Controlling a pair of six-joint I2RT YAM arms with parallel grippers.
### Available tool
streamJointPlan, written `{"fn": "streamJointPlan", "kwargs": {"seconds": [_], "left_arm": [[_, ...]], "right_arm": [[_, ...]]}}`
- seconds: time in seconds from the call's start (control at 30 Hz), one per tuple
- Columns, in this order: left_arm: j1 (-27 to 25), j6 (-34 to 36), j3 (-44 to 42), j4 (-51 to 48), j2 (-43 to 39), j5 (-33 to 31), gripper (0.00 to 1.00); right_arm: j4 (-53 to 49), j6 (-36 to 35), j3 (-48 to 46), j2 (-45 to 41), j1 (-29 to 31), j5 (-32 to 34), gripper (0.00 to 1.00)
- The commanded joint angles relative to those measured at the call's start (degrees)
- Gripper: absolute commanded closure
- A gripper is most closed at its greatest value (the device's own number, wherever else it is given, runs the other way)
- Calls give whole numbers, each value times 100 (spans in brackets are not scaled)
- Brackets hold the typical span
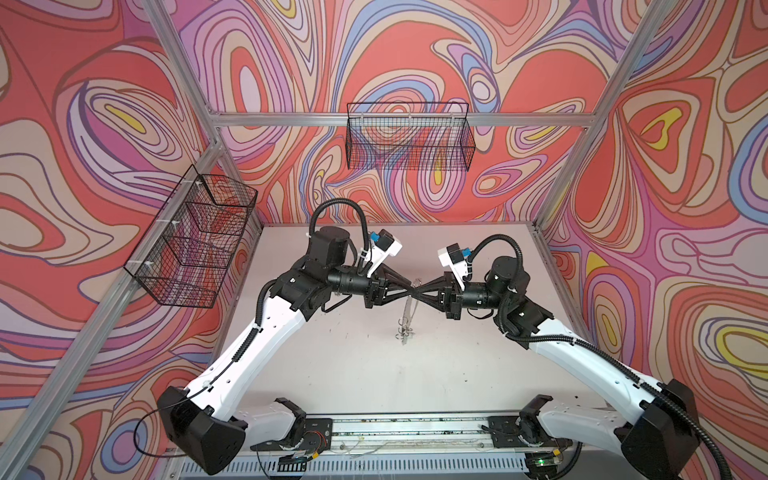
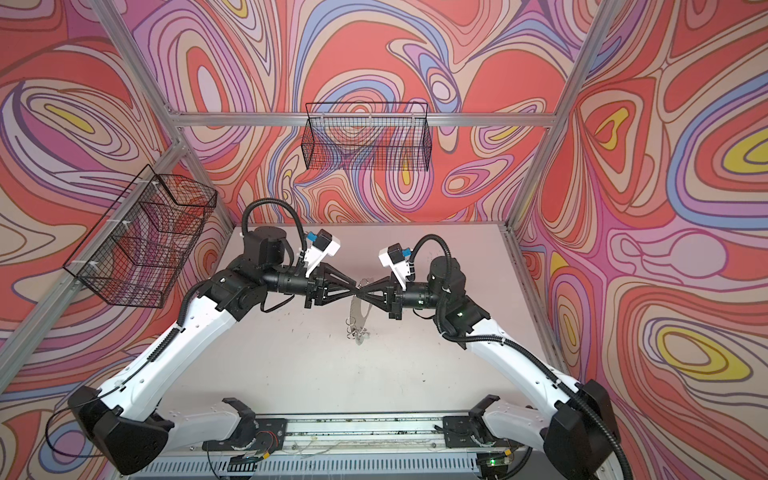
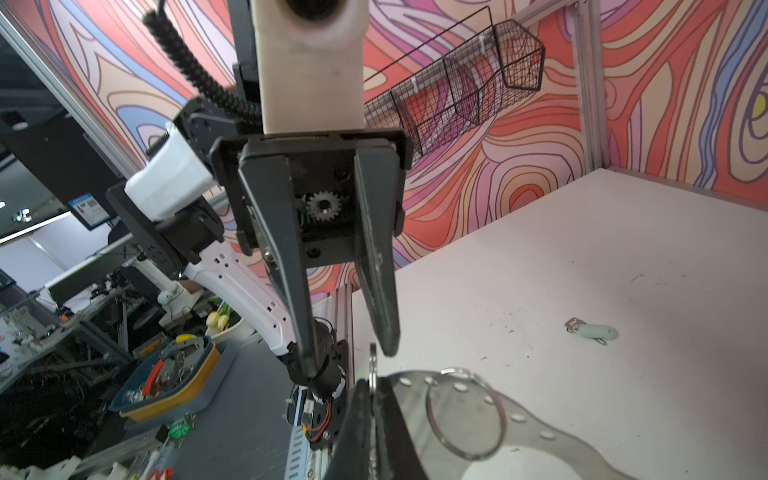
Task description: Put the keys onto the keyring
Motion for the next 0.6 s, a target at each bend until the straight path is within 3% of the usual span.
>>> {"fn": "streamJointPlan", "kwargs": {"seconds": [0.0, 0.17, 0.33, 0.57], "left_arm": [[167, -1267, -572, 1924, -627, -289, 67], [178, -2303, -1417, 3657, -1065, -684, 67], [132, -3059, -1840, 4947, -991, -793, 69], [-357, -3049, -1833, 5537, -753, -1112, 69]], "right_arm": [[1790, 912, -316, -203, 32, 439, 100], [3714, 1976, -619, -36, 36, 814, 100], [5389, 2910, -654, 371, 33, 1079, 100], [6817, 3866, -527, 991, 43, 1269, 100]]}}
